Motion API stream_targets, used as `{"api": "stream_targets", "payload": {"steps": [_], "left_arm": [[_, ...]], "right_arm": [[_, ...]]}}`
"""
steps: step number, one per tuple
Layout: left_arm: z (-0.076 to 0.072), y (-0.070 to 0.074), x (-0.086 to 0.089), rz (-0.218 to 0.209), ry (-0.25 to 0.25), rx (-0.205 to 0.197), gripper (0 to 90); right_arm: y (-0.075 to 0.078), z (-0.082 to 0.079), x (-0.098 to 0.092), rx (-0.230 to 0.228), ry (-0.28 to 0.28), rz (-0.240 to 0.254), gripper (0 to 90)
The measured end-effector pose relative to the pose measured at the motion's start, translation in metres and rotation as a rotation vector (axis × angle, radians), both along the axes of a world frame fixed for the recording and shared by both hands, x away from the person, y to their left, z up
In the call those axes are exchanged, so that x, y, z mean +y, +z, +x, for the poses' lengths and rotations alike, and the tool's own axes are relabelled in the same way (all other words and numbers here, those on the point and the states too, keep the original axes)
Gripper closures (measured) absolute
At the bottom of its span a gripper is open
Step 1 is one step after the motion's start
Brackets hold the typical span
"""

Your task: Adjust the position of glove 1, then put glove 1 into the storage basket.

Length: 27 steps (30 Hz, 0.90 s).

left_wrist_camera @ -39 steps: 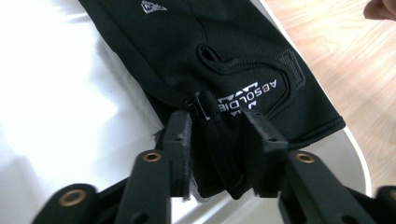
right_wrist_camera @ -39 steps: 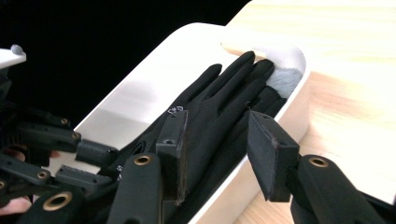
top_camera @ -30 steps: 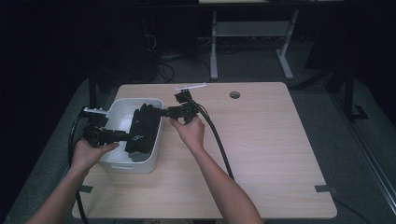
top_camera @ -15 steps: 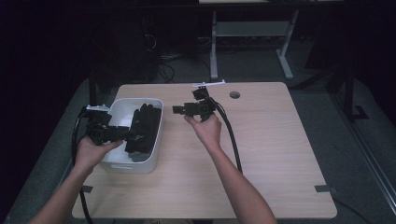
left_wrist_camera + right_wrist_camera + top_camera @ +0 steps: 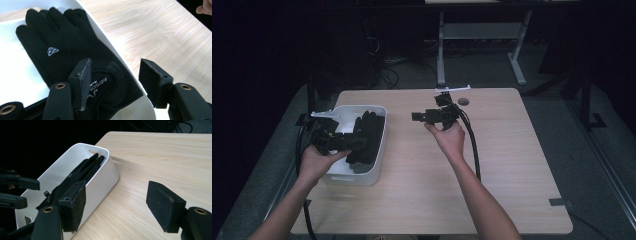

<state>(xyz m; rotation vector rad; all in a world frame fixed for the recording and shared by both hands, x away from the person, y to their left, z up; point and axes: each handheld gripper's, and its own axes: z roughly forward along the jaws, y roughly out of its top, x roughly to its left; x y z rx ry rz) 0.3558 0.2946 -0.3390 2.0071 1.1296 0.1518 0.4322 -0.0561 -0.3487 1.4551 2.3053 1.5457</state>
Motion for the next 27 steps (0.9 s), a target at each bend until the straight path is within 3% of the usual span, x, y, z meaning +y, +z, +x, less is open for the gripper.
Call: {"api": "stream_targets", "payload": {"steps": [15,27], "left_arm": [[-0.002,0.005,-0.021,-0.007,-0.043,-0.016,31.9],[-0.005,0.007,-0.033,-0.007,-0.069,-0.026,28.9]], "right_arm": [[0.001,-0.010,-0.042,0.008,-0.034,-0.030,27.8],[-0.004,-0.025,-0.079,0.006,-0.076,-0.049,27.7]]}}
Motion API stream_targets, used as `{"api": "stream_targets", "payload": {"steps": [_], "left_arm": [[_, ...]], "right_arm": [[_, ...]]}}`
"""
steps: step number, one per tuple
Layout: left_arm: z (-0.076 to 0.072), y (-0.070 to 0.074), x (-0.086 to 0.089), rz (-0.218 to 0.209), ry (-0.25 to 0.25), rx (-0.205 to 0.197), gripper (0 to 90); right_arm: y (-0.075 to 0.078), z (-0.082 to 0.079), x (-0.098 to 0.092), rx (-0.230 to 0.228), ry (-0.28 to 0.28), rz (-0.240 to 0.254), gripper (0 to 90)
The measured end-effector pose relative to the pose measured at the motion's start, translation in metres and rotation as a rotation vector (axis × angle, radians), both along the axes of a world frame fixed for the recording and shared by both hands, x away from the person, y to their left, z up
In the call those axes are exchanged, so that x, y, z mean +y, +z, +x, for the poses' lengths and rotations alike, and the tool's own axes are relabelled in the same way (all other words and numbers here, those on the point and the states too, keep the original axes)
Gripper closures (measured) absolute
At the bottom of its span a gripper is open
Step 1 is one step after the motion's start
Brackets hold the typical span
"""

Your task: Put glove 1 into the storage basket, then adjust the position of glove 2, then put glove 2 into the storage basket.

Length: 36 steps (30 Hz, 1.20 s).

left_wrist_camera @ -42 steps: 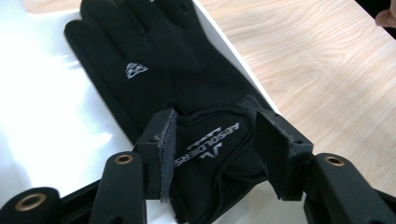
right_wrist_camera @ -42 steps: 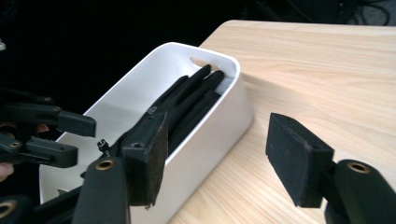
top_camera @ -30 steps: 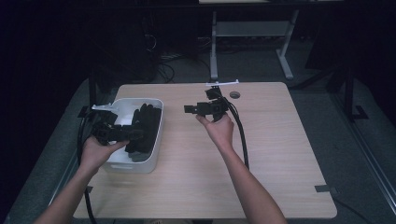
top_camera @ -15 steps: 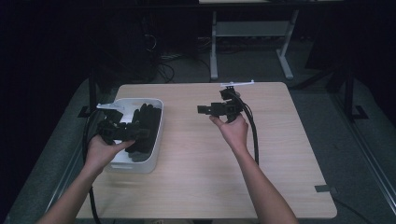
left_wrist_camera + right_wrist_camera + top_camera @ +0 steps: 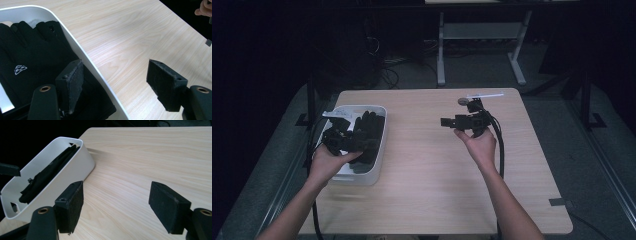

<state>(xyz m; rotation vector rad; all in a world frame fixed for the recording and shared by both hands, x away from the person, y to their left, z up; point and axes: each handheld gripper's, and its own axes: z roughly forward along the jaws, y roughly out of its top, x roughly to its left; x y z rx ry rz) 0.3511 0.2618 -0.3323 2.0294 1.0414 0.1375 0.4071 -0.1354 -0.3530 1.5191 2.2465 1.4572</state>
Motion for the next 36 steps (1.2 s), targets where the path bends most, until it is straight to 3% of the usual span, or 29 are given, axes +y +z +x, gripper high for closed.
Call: {"api": "stream_targets", "payload": {"steps": [36], "left_arm": [[-0.003,0.003,-0.018,-0.001,-0.017,-0.011,26.8]], "right_arm": [[-0.029,-0.036,-0.085,0.051,-0.091,-0.015,26.9]]}}
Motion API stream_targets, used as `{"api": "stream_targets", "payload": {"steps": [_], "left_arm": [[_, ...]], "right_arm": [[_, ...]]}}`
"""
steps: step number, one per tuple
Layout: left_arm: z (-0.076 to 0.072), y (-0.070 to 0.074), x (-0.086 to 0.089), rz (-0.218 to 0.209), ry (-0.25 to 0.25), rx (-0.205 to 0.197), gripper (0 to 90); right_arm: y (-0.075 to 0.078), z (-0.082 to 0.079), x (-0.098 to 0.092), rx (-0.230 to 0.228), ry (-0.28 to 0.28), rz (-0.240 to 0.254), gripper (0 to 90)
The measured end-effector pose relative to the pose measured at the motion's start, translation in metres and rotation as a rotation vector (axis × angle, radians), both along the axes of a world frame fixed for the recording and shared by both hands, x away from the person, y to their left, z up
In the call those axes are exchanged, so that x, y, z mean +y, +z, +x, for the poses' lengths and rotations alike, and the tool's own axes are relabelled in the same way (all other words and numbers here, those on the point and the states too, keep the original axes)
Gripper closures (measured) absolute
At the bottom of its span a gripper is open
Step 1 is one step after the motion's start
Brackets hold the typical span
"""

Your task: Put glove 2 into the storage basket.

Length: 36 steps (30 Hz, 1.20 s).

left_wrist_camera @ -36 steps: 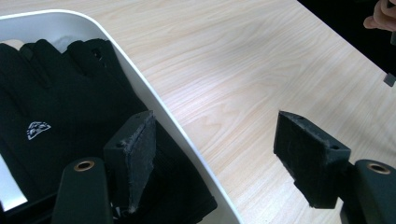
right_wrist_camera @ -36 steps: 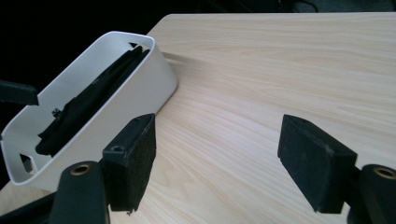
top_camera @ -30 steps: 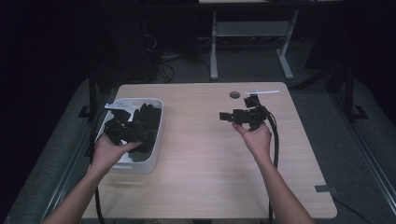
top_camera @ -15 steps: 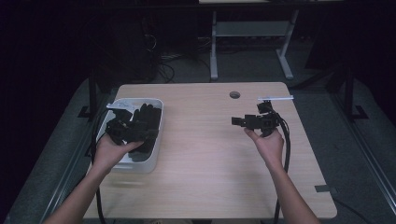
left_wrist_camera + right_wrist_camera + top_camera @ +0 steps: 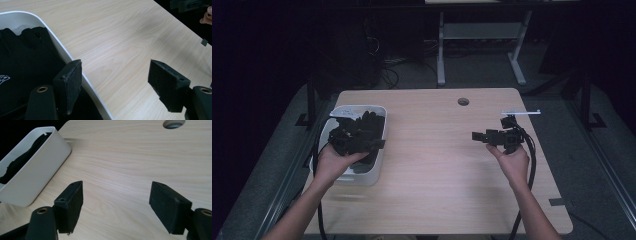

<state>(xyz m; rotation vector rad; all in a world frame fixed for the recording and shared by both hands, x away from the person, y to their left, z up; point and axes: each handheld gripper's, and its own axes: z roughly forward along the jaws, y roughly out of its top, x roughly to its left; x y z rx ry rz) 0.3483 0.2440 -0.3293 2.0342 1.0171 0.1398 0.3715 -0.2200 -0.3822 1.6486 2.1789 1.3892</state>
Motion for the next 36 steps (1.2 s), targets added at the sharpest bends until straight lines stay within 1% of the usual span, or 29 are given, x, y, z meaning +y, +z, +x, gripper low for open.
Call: {"api": "stream_targets", "payload": {"steps": [1,5,6,9,12,14,16,18,23,26,27,30,31,33,36], "left_arm": [[0.000,0.000,-0.001,-0.003,0.000,0.000,26.8],[0.000,-0.001,-0.004,0.001,-0.007,0.002,26.3],[0.000,-0.001,-0.006,-0.003,-0.006,0.003,26.2],[0.000,-0.002,-0.009,-0.004,-0.014,0.003,26.0],[-0.001,-0.002,-0.013,-0.009,-0.019,0.002,25.9],[-0.002,-0.002,-0.016,-0.006,-0.028,-0.003,25.6],[-0.003,-0.003,-0.019,-0.011,-0.030,-0.001,25.3],[-0.004,-0.003,-0.022,-0.011,-0.033,-0.008,24.4],[-0.009,-0.004,-0.030,-0.026,-0.038,-0.020,23.1],[-0.011,-0.005,-0.037,-0.026,-0.047,-0.018,22.3],[-0.012,-0.005,-0.039,-0.023,-0.056,-0.023,22.0],[-0.013,-0.007,-0.045,-0.023,-0.064,-0.027,21.9],[-0.014,-0.008,-0.048,-0.025,-0.066,-0.025,21.7],[-0.015,-0.010,-0.052,-0.022,-0.071,-0.025,21.4],[-0.016,-0.012,-0.056,-0.019,-0.074,-0.024,20.8]], "right_arm": [[-0.001,-0.002,-0.002,-0.005,-0.006,0.003,27.0],[-0.005,-0.006,-0.011,0.001,-0.015,0.005,27.0],[-0.006,-0.007,-0.013,-0.002,-0.016,0.004,27.0],[-0.009,-0.010,-0.019,0.013,-0.024,0.005,26.4],[-0.012,-0.014,-0.025,0.014,-0.029,0.010,26.2],[-0.014,-0.016,-0.028,0.018,-0.035,0.013,26.1],[-0.016,-0.018,-0.031,0.016,-0.039,0.012,26.1],[-0.018,-0.020,-0.034,0.027,-0.038,0.010,25.1],[-0.022,-0.027,-0.042,0.024,-0.046,0.009,25.1],[-0.025,-0.032,-0.048,0.031,-0.051,0.003,25.1],[-0.026,-0.033,-0.050,0.026,-0.054,0.003,25.1],[-0.030,-0.037,-0.056,0.031,-0.063,0.010,25.1],[-0.031,-0.039,-0.058,0.027,-0.069,0.013,25.2],[-0.034,-0.042,-0.062,0.037,-0.074,0.013,25.2],[-0.038,-0.046,-0.068,0.039,-0.080,0.011,25.2]]}}
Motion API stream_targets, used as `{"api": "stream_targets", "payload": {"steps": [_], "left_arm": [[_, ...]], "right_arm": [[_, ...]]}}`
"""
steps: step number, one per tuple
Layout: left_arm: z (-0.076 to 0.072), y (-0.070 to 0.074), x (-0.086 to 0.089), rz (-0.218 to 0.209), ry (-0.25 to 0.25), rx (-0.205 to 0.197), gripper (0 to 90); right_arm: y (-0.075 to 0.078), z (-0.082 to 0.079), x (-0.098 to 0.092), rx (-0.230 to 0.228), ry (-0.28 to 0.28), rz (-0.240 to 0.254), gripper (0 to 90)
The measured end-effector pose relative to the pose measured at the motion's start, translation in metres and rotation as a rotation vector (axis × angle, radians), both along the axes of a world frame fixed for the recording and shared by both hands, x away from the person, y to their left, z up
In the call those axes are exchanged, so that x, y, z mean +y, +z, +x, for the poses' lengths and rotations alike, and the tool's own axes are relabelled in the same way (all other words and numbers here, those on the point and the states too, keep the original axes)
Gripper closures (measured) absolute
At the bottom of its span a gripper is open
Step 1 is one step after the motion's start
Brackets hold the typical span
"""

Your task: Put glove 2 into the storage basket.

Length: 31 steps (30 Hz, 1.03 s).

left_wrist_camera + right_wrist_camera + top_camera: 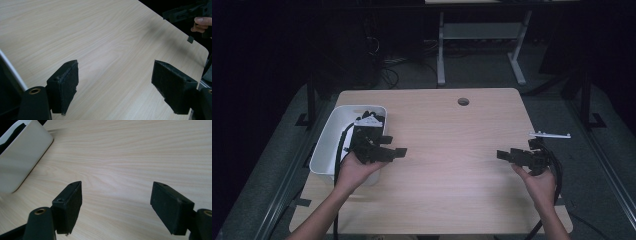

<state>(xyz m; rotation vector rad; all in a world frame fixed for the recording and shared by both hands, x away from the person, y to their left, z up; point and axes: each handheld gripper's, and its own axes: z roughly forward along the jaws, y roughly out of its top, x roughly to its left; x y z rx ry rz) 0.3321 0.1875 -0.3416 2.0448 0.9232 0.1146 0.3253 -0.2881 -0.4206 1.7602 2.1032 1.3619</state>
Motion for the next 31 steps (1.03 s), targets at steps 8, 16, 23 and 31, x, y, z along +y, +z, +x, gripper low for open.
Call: {"api": "stream_targets", "payload": {"steps": [8,16,23,31], "left_arm": [[-0.006,-0.005,-0.011,0.003,-0.015,-0.009,20.2],[-0.014,-0.016,-0.021,-0.005,-0.027,-0.008,19.5],[-0.023,-0.027,-0.030,0.006,-0.044,-0.019,19.2],[-0.033,-0.038,-0.038,0.016,-0.068,-0.026,18.8]], "right_arm": [[-0.013,-0.014,-0.014,0.008,-0.014,-0.004,25.2],[-0.019,-0.029,-0.022,-0.003,-0.014,-0.027,25.2],[-0.021,-0.044,-0.021,-0.020,0.014,-0.052,24.7],[-0.028,-0.057,-0.015,-0.037,0.050,-0.070,23.9]]}}
